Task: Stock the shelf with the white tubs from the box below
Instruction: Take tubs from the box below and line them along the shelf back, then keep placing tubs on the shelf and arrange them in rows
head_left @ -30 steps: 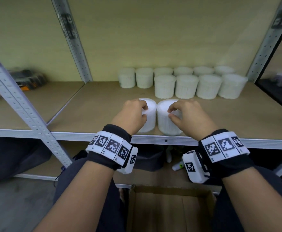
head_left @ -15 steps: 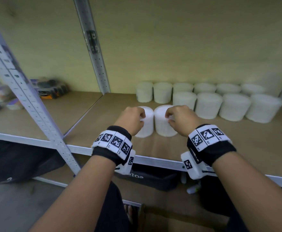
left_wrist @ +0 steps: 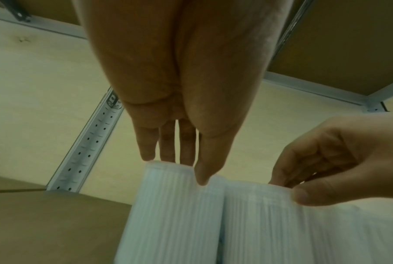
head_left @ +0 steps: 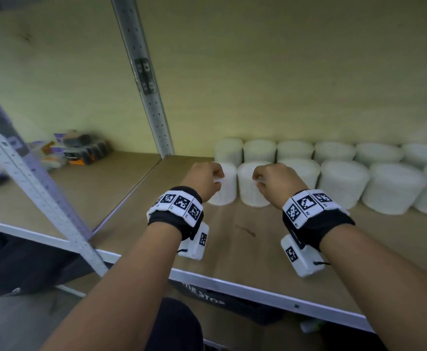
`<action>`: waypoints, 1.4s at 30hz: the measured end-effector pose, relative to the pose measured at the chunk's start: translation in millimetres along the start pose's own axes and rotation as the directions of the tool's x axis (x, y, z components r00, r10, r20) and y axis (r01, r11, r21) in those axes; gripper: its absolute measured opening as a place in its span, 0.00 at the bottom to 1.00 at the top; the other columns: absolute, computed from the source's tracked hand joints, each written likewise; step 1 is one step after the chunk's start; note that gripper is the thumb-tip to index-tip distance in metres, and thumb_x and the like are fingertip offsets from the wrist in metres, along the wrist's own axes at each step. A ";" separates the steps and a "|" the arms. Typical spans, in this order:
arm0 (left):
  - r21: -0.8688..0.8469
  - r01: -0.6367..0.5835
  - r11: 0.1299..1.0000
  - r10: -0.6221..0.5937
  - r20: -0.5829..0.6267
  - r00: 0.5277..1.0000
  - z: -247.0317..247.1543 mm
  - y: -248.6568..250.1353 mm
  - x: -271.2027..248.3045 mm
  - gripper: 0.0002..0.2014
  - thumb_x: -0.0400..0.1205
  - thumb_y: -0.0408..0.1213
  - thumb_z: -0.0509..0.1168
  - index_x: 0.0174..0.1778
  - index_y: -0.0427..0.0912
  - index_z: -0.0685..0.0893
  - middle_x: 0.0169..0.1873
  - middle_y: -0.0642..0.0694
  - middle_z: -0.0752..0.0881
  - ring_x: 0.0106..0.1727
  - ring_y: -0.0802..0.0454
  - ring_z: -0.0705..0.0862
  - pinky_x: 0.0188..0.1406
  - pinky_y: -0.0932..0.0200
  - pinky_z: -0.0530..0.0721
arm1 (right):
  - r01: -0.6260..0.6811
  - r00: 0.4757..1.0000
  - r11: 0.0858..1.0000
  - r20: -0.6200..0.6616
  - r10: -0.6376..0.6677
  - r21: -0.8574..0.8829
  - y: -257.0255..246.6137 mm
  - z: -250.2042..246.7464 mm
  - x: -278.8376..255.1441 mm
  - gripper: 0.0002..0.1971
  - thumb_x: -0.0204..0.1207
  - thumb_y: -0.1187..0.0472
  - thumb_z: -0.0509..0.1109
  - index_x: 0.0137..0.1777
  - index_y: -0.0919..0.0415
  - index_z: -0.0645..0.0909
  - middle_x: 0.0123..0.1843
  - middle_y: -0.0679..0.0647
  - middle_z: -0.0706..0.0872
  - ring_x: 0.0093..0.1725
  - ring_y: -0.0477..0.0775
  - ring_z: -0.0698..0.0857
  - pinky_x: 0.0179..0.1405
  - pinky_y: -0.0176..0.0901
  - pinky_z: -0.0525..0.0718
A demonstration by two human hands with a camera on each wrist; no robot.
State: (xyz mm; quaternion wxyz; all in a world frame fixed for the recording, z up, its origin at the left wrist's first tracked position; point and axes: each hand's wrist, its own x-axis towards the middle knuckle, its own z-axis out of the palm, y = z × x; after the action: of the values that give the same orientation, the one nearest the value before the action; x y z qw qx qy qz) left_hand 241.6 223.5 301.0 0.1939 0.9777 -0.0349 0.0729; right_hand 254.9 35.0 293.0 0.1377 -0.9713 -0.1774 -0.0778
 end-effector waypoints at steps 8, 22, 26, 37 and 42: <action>-0.038 -0.040 0.998 0.040 -0.021 0.999 8.3 -9.6 30.3 0.12 0.79 0.31 0.67 0.59 0.39 0.85 0.59 0.43 0.87 0.60 0.47 0.84 0.54 0.66 0.75 | -0.005 1.000 1.000 -0.004 0.005 0.000 9.5 6.9 24.6 0.17 0.80 0.67 0.59 0.66 0.58 0.81 0.59 0.61 0.85 0.59 0.62 0.83 0.56 0.50 0.83; -0.067 -0.023 0.997 0.028 0.064 0.998 6.5 -10.9 34.0 0.19 0.80 0.36 0.67 0.67 0.42 0.79 0.67 0.44 0.81 0.67 0.47 0.79 0.58 0.64 0.73 | 0.022 0.999 0.998 0.030 -0.024 0.052 11.1 5.4 22.1 0.18 0.79 0.62 0.62 0.68 0.59 0.79 0.62 0.61 0.84 0.62 0.60 0.81 0.60 0.51 0.82; -0.058 -0.051 0.997 0.056 0.078 0.995 5.6 11.5 30.9 0.26 0.79 0.40 0.68 0.74 0.41 0.71 0.70 0.41 0.74 0.69 0.44 0.76 0.64 0.56 0.73 | 0.008 1.000 0.996 -0.017 -0.006 0.089 20.2 -7.8 13.3 0.20 0.78 0.58 0.65 0.70 0.59 0.77 0.65 0.58 0.82 0.67 0.58 0.77 0.64 0.51 0.80; -0.157 -0.252 0.955 0.263 0.053 0.963 34.8 133.0 42.2 0.25 0.81 0.44 0.65 0.74 0.41 0.72 0.71 0.44 0.75 0.72 0.47 0.73 0.68 0.59 0.71 | -0.278 0.957 0.960 -0.077 0.281 0.045 127.9 -76.9 -26.9 0.18 0.77 0.55 0.67 0.65 0.58 0.80 0.66 0.59 0.81 0.67 0.62 0.77 0.67 0.53 0.78; -0.190 -0.314 0.930 0.336 0.093 0.937 65.3 188.4 44.9 0.25 0.81 0.45 0.65 0.73 0.41 0.72 0.69 0.43 0.75 0.71 0.46 0.74 0.68 0.56 0.72 | -0.425 0.902 0.905 -0.076 0.426 0.032 191.4 -95.4 -57.9 0.18 0.77 0.54 0.68 0.65 0.58 0.81 0.65 0.60 0.81 0.67 0.63 0.78 0.66 0.54 0.79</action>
State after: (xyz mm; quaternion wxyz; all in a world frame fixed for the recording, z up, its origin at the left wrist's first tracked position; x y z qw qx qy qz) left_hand 276.1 22.8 318.7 0.2604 0.9405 -0.2145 0.0401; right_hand 261.6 -183.9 326.1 0.1654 -0.9817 0.0439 -0.0839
